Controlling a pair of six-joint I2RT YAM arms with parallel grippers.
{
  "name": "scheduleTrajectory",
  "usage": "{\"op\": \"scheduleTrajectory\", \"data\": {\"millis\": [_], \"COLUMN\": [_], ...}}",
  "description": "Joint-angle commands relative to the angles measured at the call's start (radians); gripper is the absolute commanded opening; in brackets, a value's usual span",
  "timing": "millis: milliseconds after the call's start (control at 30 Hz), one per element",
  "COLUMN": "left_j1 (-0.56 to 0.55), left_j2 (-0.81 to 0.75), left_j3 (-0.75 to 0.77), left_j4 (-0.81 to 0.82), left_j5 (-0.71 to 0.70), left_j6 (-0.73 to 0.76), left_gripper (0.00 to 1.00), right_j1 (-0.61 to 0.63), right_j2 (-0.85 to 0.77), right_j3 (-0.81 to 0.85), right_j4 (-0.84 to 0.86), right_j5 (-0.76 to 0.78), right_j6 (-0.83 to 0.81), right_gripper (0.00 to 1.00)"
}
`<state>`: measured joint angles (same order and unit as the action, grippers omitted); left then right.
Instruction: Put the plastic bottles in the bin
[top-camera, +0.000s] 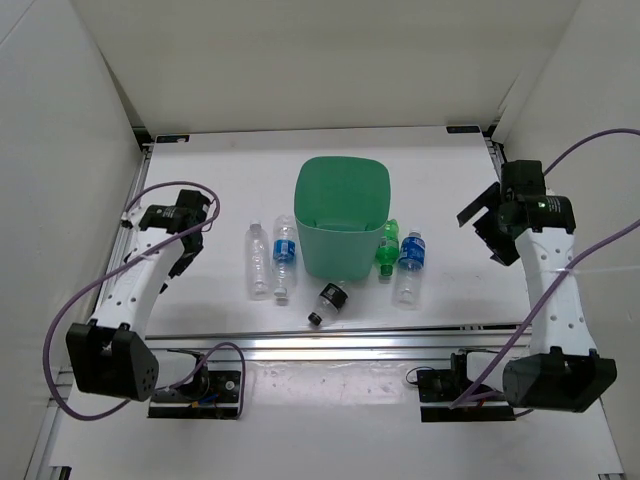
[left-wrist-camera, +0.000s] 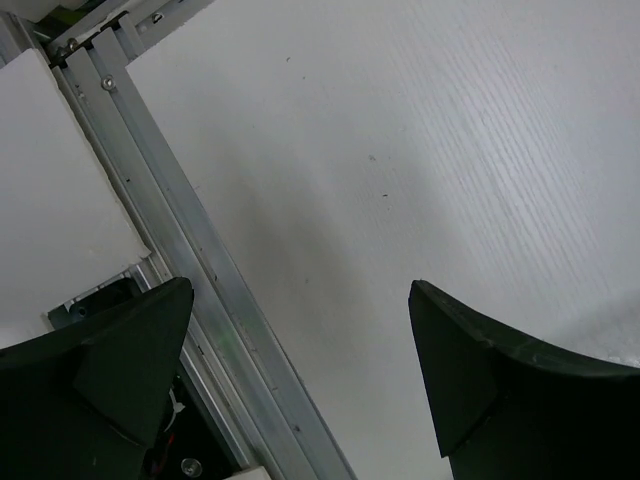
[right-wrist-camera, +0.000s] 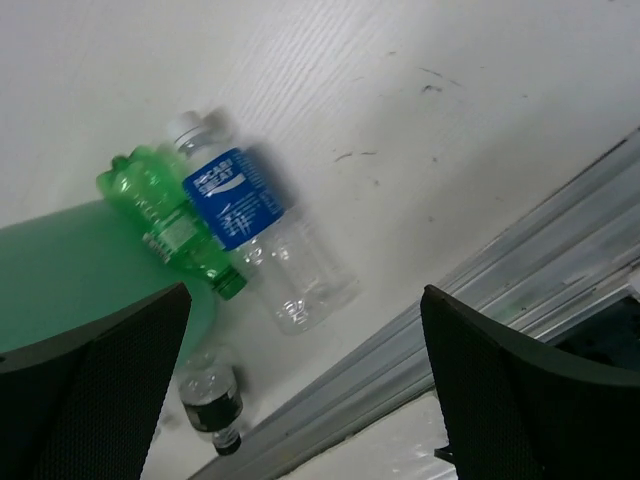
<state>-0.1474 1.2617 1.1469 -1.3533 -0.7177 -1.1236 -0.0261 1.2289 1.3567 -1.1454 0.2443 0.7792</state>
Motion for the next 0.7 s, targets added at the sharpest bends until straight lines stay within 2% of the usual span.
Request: {"op": "scheduleTrajectory", "data": {"millis": [0, 167, 233, 300, 667], "left_j1": [-0.017, -0.035, -0.073, -0.105, -0.13], "left_j2": [0.024, 0.044, 0.044, 0.044, 0.033], "left_j3": [0.053, 0.076, 0.085, 0.085, 0.054], "left_j4": [-0.01, 0.012, 0.022, 0.031, 0.051], "left_j5": [-0.011, -0.011, -0.011, -0.022, -0.031], "left_j6": [0.015, 0.068, 0.1, 0.14, 0.185], "left_gripper": [1.0, 1.0, 1.0, 1.0, 1.0], "right_j1": [-0.006, 0.026, 0.048, 0.048, 0.087], "right_j2": [0.052, 0.23, 0.286, 0.296, 0.53], "right_j3": [-0.007, -0.06, -0.086, -0.154, -0.139], "right_j4": [0.076, 0.093, 0.142, 0.243, 0.335], "right_j5": [-0.163, -0.31, -0.319, -0.412, -0.424], "right_j6": [-0.104, -0.213, -0.234, -0.248, -0.278], "right_gripper": [0.99, 0.99, 0.99, 0.99, 0.99]}}
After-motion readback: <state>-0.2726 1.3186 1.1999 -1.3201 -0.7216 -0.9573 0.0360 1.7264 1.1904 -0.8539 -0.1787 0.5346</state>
